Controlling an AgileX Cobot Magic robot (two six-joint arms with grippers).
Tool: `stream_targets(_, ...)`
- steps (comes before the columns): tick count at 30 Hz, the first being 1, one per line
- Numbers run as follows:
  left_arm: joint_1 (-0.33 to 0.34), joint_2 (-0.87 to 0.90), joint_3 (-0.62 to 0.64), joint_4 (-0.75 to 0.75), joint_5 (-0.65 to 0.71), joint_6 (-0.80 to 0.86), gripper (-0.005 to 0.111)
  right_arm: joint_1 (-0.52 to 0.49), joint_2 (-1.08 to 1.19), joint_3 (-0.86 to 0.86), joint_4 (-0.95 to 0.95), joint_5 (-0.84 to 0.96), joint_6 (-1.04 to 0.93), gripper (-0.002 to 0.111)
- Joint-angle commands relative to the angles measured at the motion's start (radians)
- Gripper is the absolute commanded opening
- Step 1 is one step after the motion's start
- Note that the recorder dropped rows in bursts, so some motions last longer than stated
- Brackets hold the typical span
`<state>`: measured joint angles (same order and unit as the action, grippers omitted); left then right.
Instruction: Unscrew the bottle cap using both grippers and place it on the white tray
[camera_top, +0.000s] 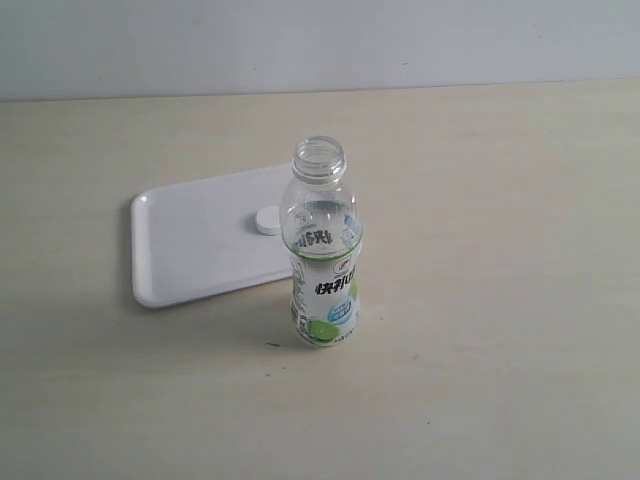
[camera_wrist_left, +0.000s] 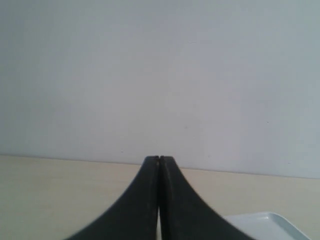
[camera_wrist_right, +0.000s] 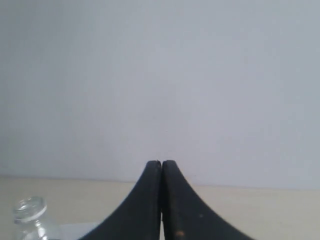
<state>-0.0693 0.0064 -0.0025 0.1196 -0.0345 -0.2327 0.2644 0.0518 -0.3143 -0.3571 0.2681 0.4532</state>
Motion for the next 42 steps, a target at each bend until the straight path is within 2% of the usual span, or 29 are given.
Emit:
stream_targets(1, 0.003, -0.006, 0.002, 0.004, -0.004, -0.001, 0.000, -0.188, -0.052, 0.241, -0.019, -0.268, 0.000, 0.000)
stream_targets(5, 0.003, -0.006, 0.002, 0.004, -0.002, -0.001, 0.000, -0.301, -0.052, 0.314, -0.019, -0.278, -0.022, 0.000)
stream_targets(10, 0.003, -0.006, 0.002, 0.004, -0.002, -0.001, 0.000, -0.372, -0.052, 0.314, -0.016, -0.205, -0.011, 0.000)
stream_targets(19, 0.003, -0.006, 0.002, 0.004, -0.002, -0.001, 0.000, -0.369, -0.052, 0.314, 0.011, -0.280, 0.000, 0.000)
stream_targets(25, 0.003, -0.006, 0.002, 0.004, -0.002, -0.001, 0.000, -0.369, -0.052, 0.314, 0.034, -0.268, 0.000, 0.000)
stream_targets(32, 0.003, -0.006, 0.002, 0.004, -0.002, -0.001, 0.000, -0.369, -0.052, 0.314, 0.336, -0.209, -0.323, 0.000)
stream_targets(42, 0.003, -0.006, 0.002, 0.004, -0.002, -0.001, 0.000, -0.369, -0.052, 0.314, 0.333, -0.178, -0.321, 0.000)
